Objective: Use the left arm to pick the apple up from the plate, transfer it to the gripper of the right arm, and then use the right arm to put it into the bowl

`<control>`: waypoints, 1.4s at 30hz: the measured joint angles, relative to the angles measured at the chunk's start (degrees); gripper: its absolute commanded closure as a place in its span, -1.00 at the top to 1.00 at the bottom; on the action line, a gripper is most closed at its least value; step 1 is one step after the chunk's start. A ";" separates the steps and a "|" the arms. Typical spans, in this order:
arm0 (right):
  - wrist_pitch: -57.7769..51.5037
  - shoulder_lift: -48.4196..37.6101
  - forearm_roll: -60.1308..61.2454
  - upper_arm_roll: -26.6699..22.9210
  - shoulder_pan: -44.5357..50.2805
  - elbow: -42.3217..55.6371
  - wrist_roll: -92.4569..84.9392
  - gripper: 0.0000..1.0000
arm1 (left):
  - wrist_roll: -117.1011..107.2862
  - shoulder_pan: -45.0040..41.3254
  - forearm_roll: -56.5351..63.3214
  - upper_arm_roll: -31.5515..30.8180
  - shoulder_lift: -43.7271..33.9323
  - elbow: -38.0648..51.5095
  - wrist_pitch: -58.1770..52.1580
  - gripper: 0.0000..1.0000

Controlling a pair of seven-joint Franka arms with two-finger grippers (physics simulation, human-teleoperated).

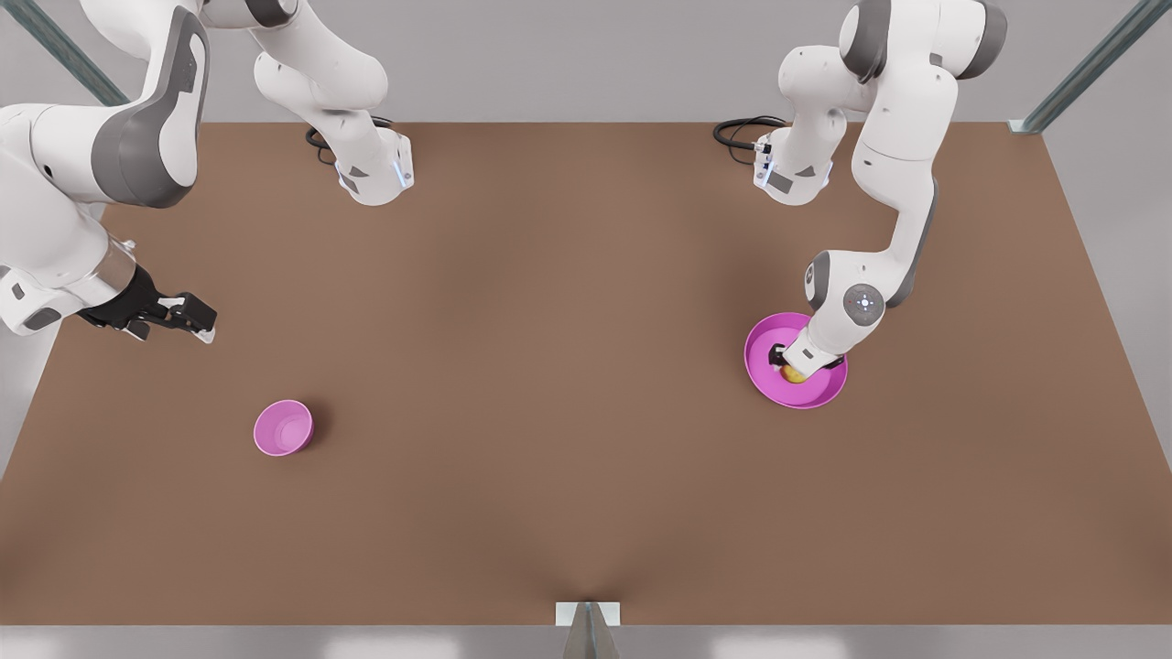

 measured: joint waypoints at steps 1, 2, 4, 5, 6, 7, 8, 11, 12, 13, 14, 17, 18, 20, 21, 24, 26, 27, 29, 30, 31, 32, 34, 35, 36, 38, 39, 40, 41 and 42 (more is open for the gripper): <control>0.00 0.00 0.00 0.00 0.04 0.00 0.00 1.00 | -0.02 0.01 0.01 -0.02 0.00 0.00 0.01 0.53; 0.00 0.00 0.00 0.00 0.07 0.00 -0.01 1.00 | -0.05 0.00 0.03 -0.05 0.00 0.00 0.02 0.52; -0.01 0.00 0.00 0.00 0.10 0.00 -0.01 1.00 | -0.12 -0.11 0.06 -0.07 0.00 0.00 0.03 0.52; 0.00 0.00 0.00 0.00 0.12 0.00 0.01 1.00 | -0.15 -0.19 0.08 -0.08 -0.02 0.00 0.04 0.51; 0.00 0.00 0.00 0.00 0.17 0.00 0.03 1.00 | -0.18 -0.25 0.09 -0.08 -0.06 0.00 0.04 0.51; 0.00 0.00 0.00 0.00 0.22 0.00 0.05 1.00 | -0.22 -0.31 0.11 -0.08 -0.23 0.00 0.05 0.45; 0.00 0.00 0.00 0.00 0.24 0.00 0.07 1.00 | -0.28 -0.33 0.14 -0.08 -0.50 0.00 0.05 0.45; 0.01 0.68 0.00 0.00 0.30 -0.23 0.12 1.00 | -0.44 -0.35 0.19 -0.11 -3.78 -0.01 -0.28 0.45; 0.13 0.95 0.00 0.00 0.35 -0.25 0.14 1.00 | -0.49 -0.31 0.19 -0.46 -5.97 -0.01 -0.80 0.45; 0.32 1.31 0.00 0.04 0.37 -0.26 0.15 1.00 | -0.55 -0.30 0.02 -1.03 -7.97 0.00 -1.46 0.45; 0.49 1.61 -0.01 0.06 0.40 -0.26 0.16 1.00 | -0.60 -0.23 -0.63 -1.97 -9.45 0.00 -2.08 0.43; 0.91 2.04 0.00 0.09 0.45 -0.26 0.16 1.00 | -0.83 -0.30 -3.95 -5.45 -11.79 0.02 -3.46 0.42; 1.01 2.07 0.00 0.09 0.47 -0.26 0.16 1.00 | -0.98 -0.07 -5.71 -7.23 -12.09 0.44 -3.78 0.42; 1.17 2.10 0.03 0.13 0.48 -0.26 0.17 1.00 | -1.40 -0.42 -11.21 -11.50 -11.59 2.61 -4.29 0.42; 1.23 2.11 0.06 0.14 0.47 -0.26 0.17 1.00 | -1.59 -1.67 -14.62 -12.65 -10.71 4.35 -4.49 0.42; 1.37 2.32 0.21 0.16 0.41 -0.26 0.16 1.00 | -1.89 -8.25 -26.46 -14.34 -6.53 11.84 -4.90 0.42; 1.43 2.36 0.32 0.17 0.34 -0.24 0.16 1.00 | -0.73 -10.05 -36.29 -17.33 -3.68 15.63 -5.05 0.42; 1.46 2.37 0.47 0.17 0.35 -0.21 0.17 1.00 | 0.35 -10.45 -41.53 -18.74 -2.71 16.58 -5.05 0.42; 1.50 2.42 3.34 0.17 0.24 -0.18 0.20 1.00 | 3.32 -11.59 -51.42 -20.02 -0.88 18.01 -5.02 0.42; 1.49 2.86 5.50 0.17 0.21 -0.23 0.21 1.00 | 5.13 -11.77 -55.51 -20.28 -0.13 18.39 -5.02 0.42; 1.44 3.38 8.13 0.20 0.34 -0.32 0.22 1.00 | 7.12 -11.83 -58.99 -20.46 1.02 19.27 -5.03 0.39; 1.37 3.85 11.26 0.25 0.53 -0.43 0.24 1.00 | 9.24 -11.81 -62.21 -20.84 1.99 20.10 -5.05 0.39; 1.27 5.56 18.90 0.32 0.76 -0.50 0.26 1.00 | 13.58 -11.81 -66.63 -21.81 5.53 23.88 -5.43 0.34; 1.26 6.31 22.62 0.34 0.72 -0.52 0.25 1.00 | 15.79 -11.82 -68.07 -22.27 7.93 26.71 -5.73 0.34; 1.28 6.80 25.79 0.34 0.68 -0.53 0.23 1.00 | 18.05 -11.84 -69.16 -22.53 9.83 29.18 -5.98 0.34; 1.34 8.67 32.06 0.73 0.73 -0.49 0.18 1.00 | 22.59 -11.80 -70.66 -23.80 13.80 34.60 -6.39 0.34; 1.42 9.66 35.55 0.95 0.87 -0.50 0.08 1.00 | 24.96 -12.17 -71.16 -24.44 16.56 38.56 -6.55 0.34; 1.97 10.69 38.33 1.53 0.88 -0.59 -0.19 1.00 | 27.37 -12.50 -71.53 -25.38 19.24 42.05 -6.68 0.34; 2.96 11.74 40.79 2.55 0.96 -0.83 -0.48 1.00 | 29.80 -12.71 -71.83 -26.37 21.33 44.84 -6.80 0.34; 4.02 12.67 43.38 3.26 1.16 -1.02 -0.75 1.00 | 32.31 -12.66 -72.14 -27.72 23.25 47.08 -6.89 0.34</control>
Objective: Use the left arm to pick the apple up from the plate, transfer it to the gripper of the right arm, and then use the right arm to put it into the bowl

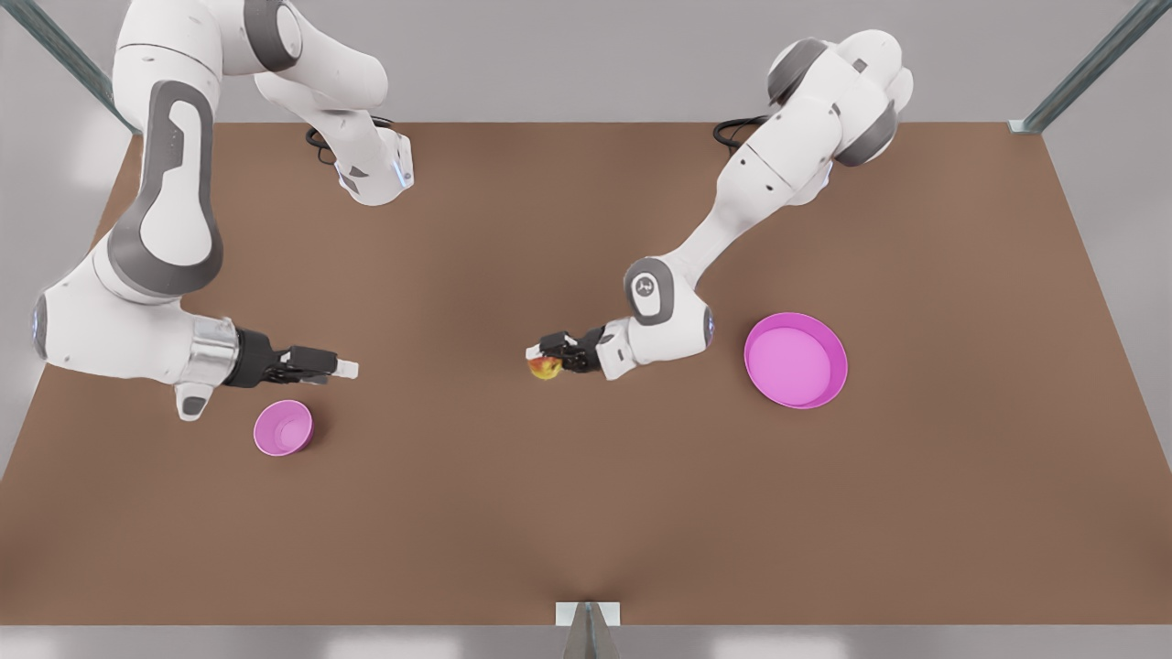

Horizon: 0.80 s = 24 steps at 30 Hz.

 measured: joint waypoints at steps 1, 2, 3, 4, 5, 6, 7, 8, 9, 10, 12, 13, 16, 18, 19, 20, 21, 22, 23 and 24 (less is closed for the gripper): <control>1.01 0.94 2.55 0.39 0.08 -0.14 -0.27 1.00 | 2.59 -0.02 -0.27 -0.90 1.21 1.65 -0.09 0.34; 1.97 2.00 5.31 0.59 0.07 -0.72 -0.66 1.00 | 5.17 0.02 -0.48 -1.96 2.25 2.89 -0.16 0.34; 3.32 2.70 8.12 1.45 -0.09 -2.54 -1.31 1.00 | 7.72 0.06 -0.68 -2.85 3.31 4.05 -0.22 0.34; 4.69 3.40 11.06 2.22 0.01 -4.75 -2.22 1.00 | 10.38 0.06 -1.23 -3.32 4.12 4.90 -0.28 0.34; 5.86 4.14 14.23 2.63 0.10 -6.71 -3.34 1.00 | 13.05 0.06 -1.78 -3.56 4.62 5.47 -0.36 0.34; 6.82 4.60 17.44 2.94 0.04 -8.80 -4.63 1.00 | 15.65 0.04 -2.19 -3.68 4.89 5.88 -0.44 0.34; 7.55 4.81 20.94 3.17 -0.09 -11.13 -6.04 1.00 | 18.14 0.02 -2.51 -3.74 5.23 6.18 -0.50 0.33; 8.17 4.89 24.65 3.63 -0.31 -13.74 -7.59 1.00 | 20.48 0.01 -2.75 -3.76 5.50 6.40 -0.55 0.28; 8.66 5.29 28.35 3.92 -0.48 -16.10 -9.39 1.00 | 22.70 0.00 -2.94 -3.78 5.65 6.61 -0.58 0.28; 8.59 6.62 31.42 4.07 -1.01 -17.35 -11.39 1.00 | 24.81 -0.01 -3.08 -3.80 5.75 6.74 -0.70 0.28; 7.12 9.00 36.53 4.15 -2.53 -18.37 -15.49 1.00 | 28.69 -0.05 -3.30 -3.81 5.87 7.01 -0.92 0.28; 6.44 10.17 38.27 4.20 -2.87 -18.52 -17.53 1.00 | 30.50 -0.07 -3.38 -4.10 6.10 7.40 -1.06 0.28; 5.18 13.61 41.38 5.63 -2.89 -18.43 -23.69 1.00 | 35.62 -0.12 -3.54 -5.99 7.63 9.51 -1.39 0.28; 4.65 14.39 42.39 6.32 -2.15 -18.44 -27.50 1.00 | 38.64 -0.10 -3.62 -6.46 8.46 10.84 -1.53 0.28; 4.35 14.52 42.65 6.44 -2.08 -18.53 -29.54 1.00 | 40.03 0.10 -3.67 -6.55 8.84 11.30 -1.58 0.28; 3.90 14.55 42.83 6.55 -2.09 -18.63 -31.57 1.00 | 41.35 0.35 -3.71 -6.59 9.22 11.83 -1.62 0.28; 3.23 14.41 42.94 6.60 -2.16 -18.73 -33.49 1.00 | 42.60 0.65 -3.74 -6.61 9.62 12.35 -1.65 0.28; 2.55 14.28 42.97 6.63 -2.21 -18.84 -35.40 1.00 | 43.78 0.95 -3.77 -6.62 9.93 12.72 -1.69 0.28; 1.93 14.12 42.86 6.64 -2.23 -19.24 -37.27 1.00 | 44.90 1.21 -3.80 -6.62 10.10 13.12 -1.73 0.28; 1.44 14.06 42.75 6.70 -2.09 -19.53 -39.08 1.00 | 45.95 1.45 -3.82 -6.62 10.27 13.58 -1.75 0.28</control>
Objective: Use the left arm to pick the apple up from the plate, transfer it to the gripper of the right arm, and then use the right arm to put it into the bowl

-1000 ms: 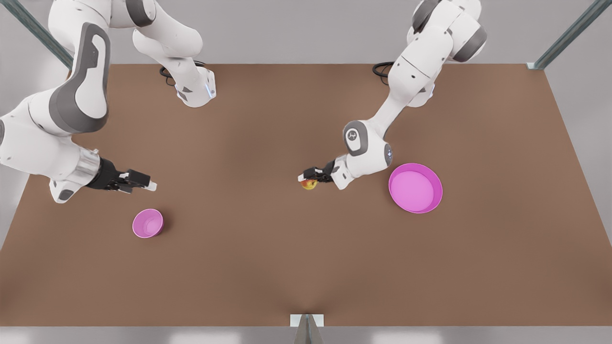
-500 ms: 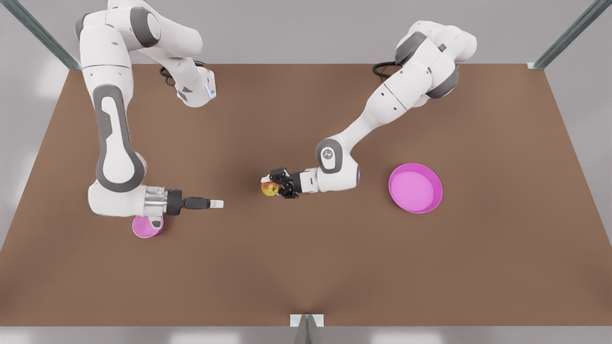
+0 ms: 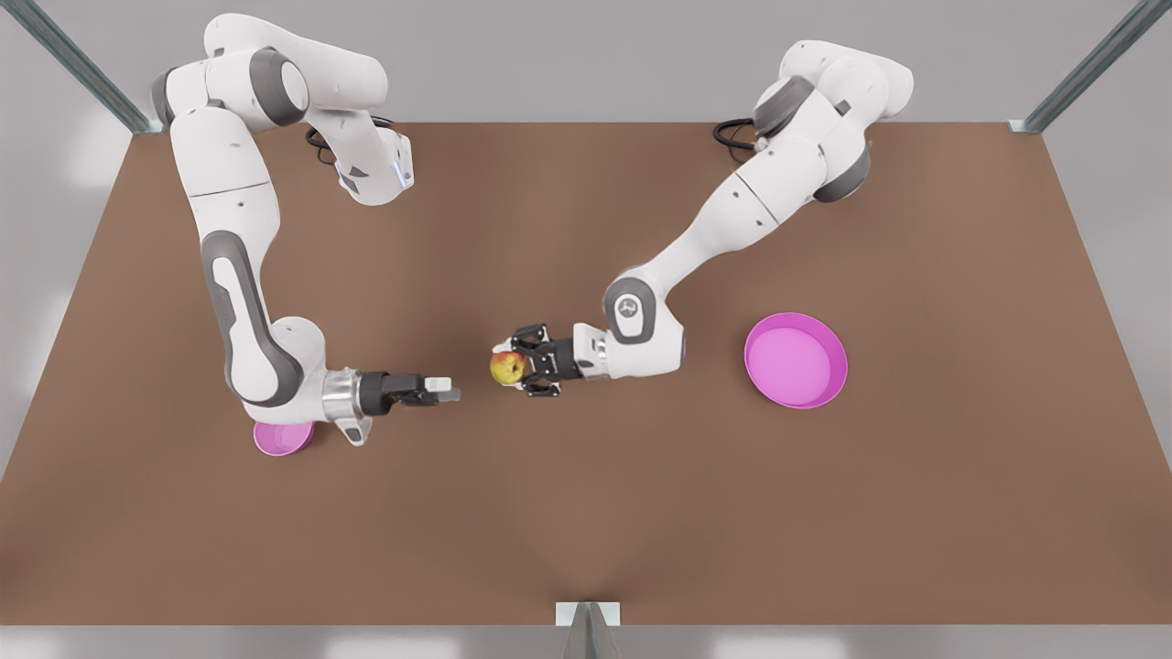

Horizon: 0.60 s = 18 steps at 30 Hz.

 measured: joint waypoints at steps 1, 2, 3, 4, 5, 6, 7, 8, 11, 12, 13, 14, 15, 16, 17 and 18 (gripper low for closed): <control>-0.32 0.01 0.00 0.10 0.28 -0.13 -1.69 1.00 | 1.00 0.14 -0.02 -0.01 0.27 0.54 -0.02 0.28; -0.44 0.24 0.01 0.30 0.55 -0.20 -3.30 1.00 | 1.94 0.23 -0.04 0.00 0.61 1.07 -0.03 0.28; -0.21 0.62 0.20 0.44 0.69 -0.20 -4.79 1.00 | 2.84 0.26 -0.06 0.04 1.06 1.87 -0.04 0.28; 0.15 1.37 0.79 0.60 0.86 -0.22 -6.17 1.00 | 3.69 0.29 -0.07 0.06 1.42 2.54 -0.05 0.28; 0.77 2.03 1.59 0.72 1.35 -0.25 -7.39 1.00 | 4.49 0.30 -0.09 0.10 1.64 2.91 -0.05 0.28; 1.60 2.37 2.22 0.82 1.61 -0.30 -8.41 1.00 | 5.25 0.31 -0.10 0.13 1.75 3.11 -0.06 0.28; 2.34 2.44 2.79 0.87 1.70 -0.37 -9.14 1.00 | 5.98 0.29 -0.11 0.15 1.80 3.20 -0.06 0.28; 2.98 2.48 3.27 0.90 1.73 -0.48 -9.77 1.00 | 6.67 0.26 -0.12 0.16 1.83 3.25 -0.07 0.28; 4.34 2.41 4.10 0.92 1.79 -1.35 -11.45 1.00 | 8.53 0.29 -0.15 0.17 1.86 3.30 -0.07 0.29; 4.61 2.27 4.24 0.98 1.79 -1.71 -11.96 1.00 | 9.08 0.30 -0.16 0.17 1.86 3.31 -0.08 0.29; 4.87 2.22 4.34 1.31 1.78 -1.95 -12.45 1.00 | 9.61 0.26 -0.17 0.17 1.86 3.31 -0.08 0.29; 5.11 2.24 4.42 1.64 1.85 -2.04 -12.91 1.00 | 10.11 0.27 -0.18 0.17 1.86 3.31 -0.08 0.29; 5.32 2.25 4.49 2.14 1.89 -2.08 -13.35 1.00 | 10.59 0.28 -0.19 0.17 1.86 3.31 -0.08 0.29; 5.58 2.26 4.55 2.82 1.91 -2.05 -13.76 1.00 | 11.04 0.29 -0.19 0.17 1.86 3.31 -0.08 0.29; 6.00 2.34 4.64 3.59 1.92 -1.96 -14.15 1.00 | 11.47 0.28 -0.20 0.17 1.91 3.31 -0.09 0.29; 6.50 2.39 4.85 4.26 2.03 -1.91 -14.51 1.00 | 11.87 0.29 -0.21 0.17 2.08 3.40 -0.09 0.29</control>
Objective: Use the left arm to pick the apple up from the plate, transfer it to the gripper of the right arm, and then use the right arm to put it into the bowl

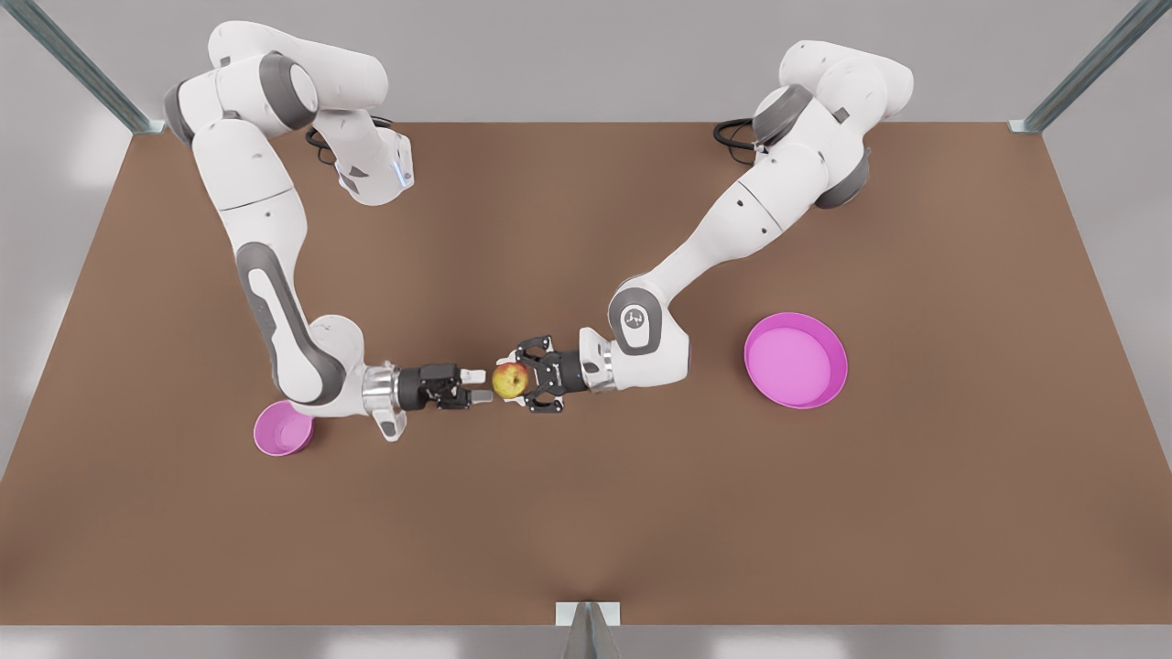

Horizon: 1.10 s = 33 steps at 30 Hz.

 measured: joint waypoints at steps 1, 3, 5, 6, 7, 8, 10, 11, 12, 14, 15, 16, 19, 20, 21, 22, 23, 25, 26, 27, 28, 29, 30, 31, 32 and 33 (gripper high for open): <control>0.46 0.07 0.20 0.39 0.29 0.10 -0.34 1.00 | 0.38 -0.03 -0.01 -0.01 0.22 0.13 0.00 0.29; 1.23 0.18 0.46 0.68 0.48 0.17 -0.97 1.00 | 1.06 -0.05 -0.02 -0.06 0.54 0.22 -0.03 0.30; 1.83 0.38 0.60 0.76 0.49 0.11 -1.55 1.00 | 1.61 -0.07 -0.02 -0.08 0.63 0.25 -0.07 0.31; 2.08 0.48 0.64 0.78 0.47 0.06 -1.84 1.00 | 1.86 -0.07 -0.03 -0.08 0.65 0.25 -0.08 0.31; 2.29 0.54 0.66 0.75 0.46 -0.01 -2.11 1.00 | 2.10 -0.07 -0.03 -0.08 0.66 0.26 -0.09 0.31; 2.46 0.88 0.65 0.73 0.42 -0.11 -2.38 1.00 | 2.32 -0.07 -0.03 -0.08 0.66 0.26 -0.09 0.31; 2.75 1.24 0.60 0.71 0.49 -0.18 -2.87 1.00 | 2.74 -0.07 -0.04 -0.09 0.66 0.26 -0.11 0.31; 2.95 1.31 0.58 0.73 0.54 -0.29 -3.09 1.00 | 2.93 -0.07 -0.04 -0.09 0.66 0.26 -0.11 0.31; 3.25 1.33 0.57 0.76 0.76 -0.58 -3.28 1.00 | 3.11 -0.07 -0.04 -0.09 0.66 0.26 -0.11 0.31; 3.81 1.16 0.60 0.80 1.17 -1.16 -3.41 1.00 | 3.44 -0.07 -0.05 -0.09 0.66 0.26 -0.12 0.31; 4.12 1.06 0.64 1.06 1.22 -1.70 -3.42 1.00 | 3.60 -0.07 -0.05 -0.09 0.66 0.26 -0.12 0.31; 4.40 0.89 0.68 1.42 1.24 -2.26 -3.43 1.00 | 3.74 -0.07 -0.05 -0.09 0.66 0.26 -0.12 0.31; 4.96 0.55 0.74 2.34 0.95 -2.96 -3.45 1.00 | 4.14 -0.07 -0.06 -0.09 0.66 0.26 -0.12 0.31; 5.10 0.52 0.75 2.58 0.90 -3.00 -3.46 1.00 | 4.25 -0.07 -0.06 -0.09 0.66 0.26 -0.13 0.32; 5.22 0.51 0.76 2.69 0.86 -3.01 -3.47 1.00 | 4.37 -0.07 -0.06 -0.09 0.66 0.26 -0.13 0.32; 5.31 0.50 0.77 2.75 0.86 -3.05 -3.48 1.00 | 4.47 -0.07 -0.06 -0.09 0.66 0.26 -0.13 0.32; 5.39 0.50 0.77 2.82 0.84 -3.03 -3.48 1.00 | 4.58 -0.07 -0.06 -0.09 0.66 0.26 -0.13 0.32; 5.48 0.40 0.78 2.88 0.81 -2.97 -3.50 1.00 | 4.76 -0.07 -0.06 -0.09 0.66 0.26 -0.14 0.32; 5.50 0.21 0.78 2.89 0.80 -2.95 -3.51 1.00 | 4.85 -0.07 -0.06 -0.08 0.66 0.26 -0.14 0.32; 5.53 0.09 0.78 2.96 0.80 -2.94 -3.52 1.00 | 4.93 -0.07 -0.06 -0.07 0.66 0.26 -0.14 0.32; 5.55 0.03 0.78 3.23 0.76 -2.94 -3.53 1.00 | 5.01 -0.07 -0.07 -0.04 0.66 0.26 -0.14 0.32; 5.57 -0.04 0.78 3.42 0.74 -2.93 -3.54 0.94 | 5.09 -0.07 -0.07 -0.02 0.66 0.26 -0.14 0.32; 5.59 -0.08 0.78 3.51 0.73 -2.93 -3.54 0.91 | 5.15 -0.07 -0.07 -0.01 0.66 0.26 -0.15 0.32; 5.64 -0.09 0.79 3.58 0.77 -2.93 -3.55 0.91 | 5.22 -0.07 -0.07 0.00 0.66 0.26 -0.15 0.32; 5.78 -0.06 0.92 3.61 0.98 -2.93 -3.56 0.91 | 5.29 -0.07 -0.07 0.00 0.66 0.26 -0.15 0.32; 5.96 -0.05 1.08 3.66 1.16 -2.93 -3.56 0.89 | 5.34 -0.07 -0.07 0.00 0.66 0.26 -0.17 0.32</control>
